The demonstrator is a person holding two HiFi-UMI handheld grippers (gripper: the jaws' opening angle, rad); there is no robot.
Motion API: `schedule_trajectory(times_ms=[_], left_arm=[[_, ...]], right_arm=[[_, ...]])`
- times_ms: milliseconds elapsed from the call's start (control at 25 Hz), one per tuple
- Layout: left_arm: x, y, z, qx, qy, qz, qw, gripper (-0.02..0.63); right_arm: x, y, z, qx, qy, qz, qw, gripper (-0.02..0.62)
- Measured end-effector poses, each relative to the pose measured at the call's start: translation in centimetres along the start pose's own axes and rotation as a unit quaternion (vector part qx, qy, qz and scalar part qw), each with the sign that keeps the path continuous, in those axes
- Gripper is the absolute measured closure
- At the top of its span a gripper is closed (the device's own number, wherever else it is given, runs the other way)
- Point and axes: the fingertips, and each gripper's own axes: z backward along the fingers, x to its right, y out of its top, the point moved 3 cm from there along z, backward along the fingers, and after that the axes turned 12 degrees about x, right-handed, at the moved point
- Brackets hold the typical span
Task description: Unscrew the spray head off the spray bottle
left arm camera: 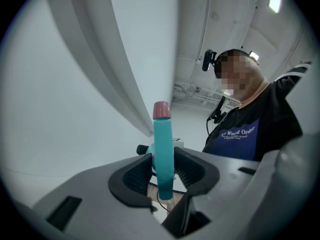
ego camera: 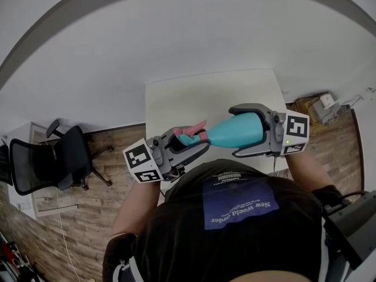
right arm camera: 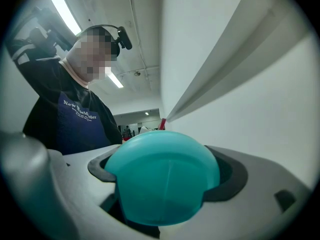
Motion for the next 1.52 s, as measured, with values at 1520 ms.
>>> schedule_trajectory(times_ms=[1520], left_arm=[[-2.6, 0.1, 0.9, 0.062, 0.065, 0.317, 0.9441, 0.451]], right_arm=[[1.3, 1.0, 3.0, 0.045, -0.045, 0.058, 0.996, 0.144]])
